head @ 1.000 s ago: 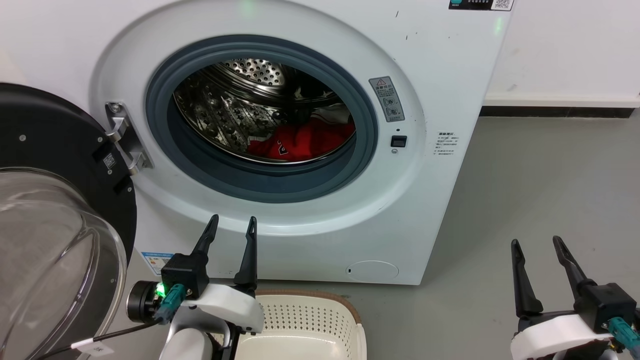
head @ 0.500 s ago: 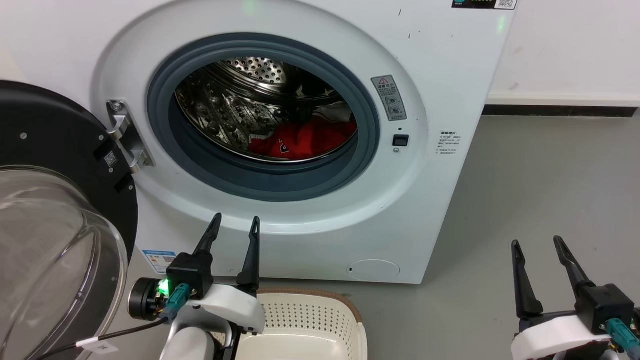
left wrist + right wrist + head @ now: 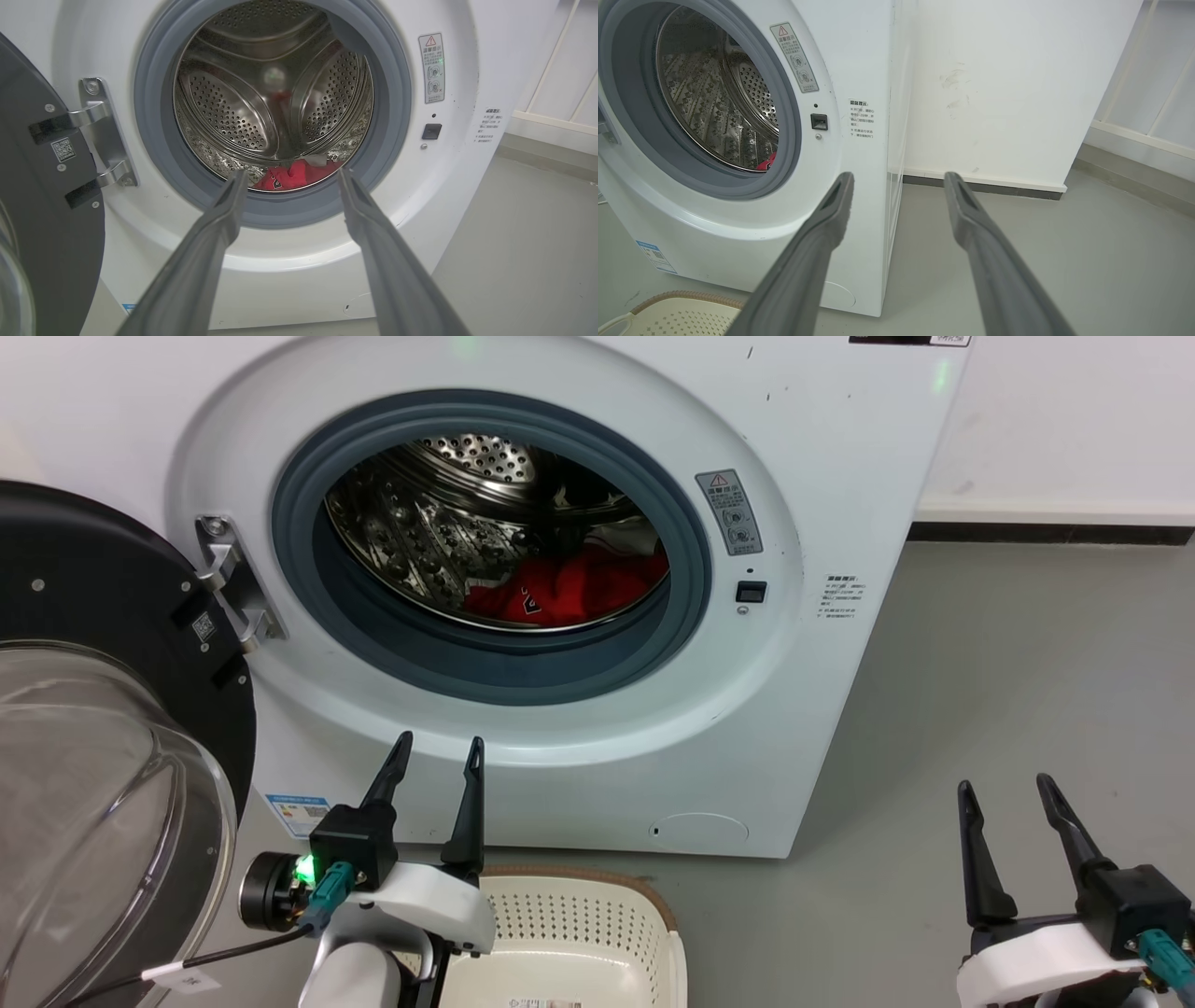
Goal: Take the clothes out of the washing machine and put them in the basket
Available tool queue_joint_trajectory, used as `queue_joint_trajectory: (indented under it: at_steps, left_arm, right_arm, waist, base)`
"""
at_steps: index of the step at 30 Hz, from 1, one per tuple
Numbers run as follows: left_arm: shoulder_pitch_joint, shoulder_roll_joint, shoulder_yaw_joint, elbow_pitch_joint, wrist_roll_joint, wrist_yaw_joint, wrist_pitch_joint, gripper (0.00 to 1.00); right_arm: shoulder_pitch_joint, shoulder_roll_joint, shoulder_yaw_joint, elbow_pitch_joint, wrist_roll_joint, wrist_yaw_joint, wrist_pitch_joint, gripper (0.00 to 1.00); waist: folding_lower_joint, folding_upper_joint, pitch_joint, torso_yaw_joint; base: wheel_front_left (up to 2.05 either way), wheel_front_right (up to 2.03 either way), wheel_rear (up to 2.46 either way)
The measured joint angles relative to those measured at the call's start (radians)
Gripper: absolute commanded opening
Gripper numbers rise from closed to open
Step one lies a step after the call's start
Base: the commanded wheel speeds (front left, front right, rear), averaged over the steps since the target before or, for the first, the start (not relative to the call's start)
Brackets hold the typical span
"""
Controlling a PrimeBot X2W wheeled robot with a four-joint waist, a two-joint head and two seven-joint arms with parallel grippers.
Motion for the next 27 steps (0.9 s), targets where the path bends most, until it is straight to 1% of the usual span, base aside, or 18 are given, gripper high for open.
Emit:
queue_joint_trajectory:
  at_steps: [8, 12, 13, 19, 27]
  left_arm:
    - [-0.074, 0.0, -0.01, 0.001, -0.015, 0.019, 0.0, 1.0]
    - [-0.129, 0.0, -0.011, 0.011, -0.022, 0.03, 0.0, 1.0]
    - [-0.175, 0.0, -0.004, 0.025, -0.023, 0.035, 0.0, 1.0]
    - [-0.287, 0.002, 0.039, 0.077, -0.016, 0.036, 0.0, 1.0]
    - [-0.479, 0.034, 0.083, 0.198, -0.007, 0.021, 0.0, 1.0]
  right_arm:
    - [-0.037, 0.0, -0.001, -0.057, 0.01, 0.0, 0.011, 1.0]
    - [-0.07, 0.0, 0.007, -0.083, 0.015, 0.0, 0.013, 1.0]
    - [-0.1, 0.0, 0.017, -0.098, 0.017, 0.0, 0.015, 1.0]
    - [-0.16, 0.0, 0.035, -0.118, 0.018, 0.0, 0.012, 1.0]
    - [-0.225, 0.0, 0.061, -0.128, 0.028, 0.0, 0.001, 1.0]
  waist:
    - [0.0, 0.0, 0.075, 0.005]
    - [0.0, 0.0, 0.135, 0.004]
    - [0.0, 0.0, 0.185, 0.001]
    - [0.0001, 0.0, 0.291, -0.019]
    - [0.0002, 0.0, 0.427, -0.07]
  base:
    - [0.0, 0.0, 0.0]
    - [0.0, 0.0, 0.0]
    - [0.0, 0.0, 0.0]
    - [0.0, 0.0, 0.0]
    - [0.0, 0.0, 0.0]
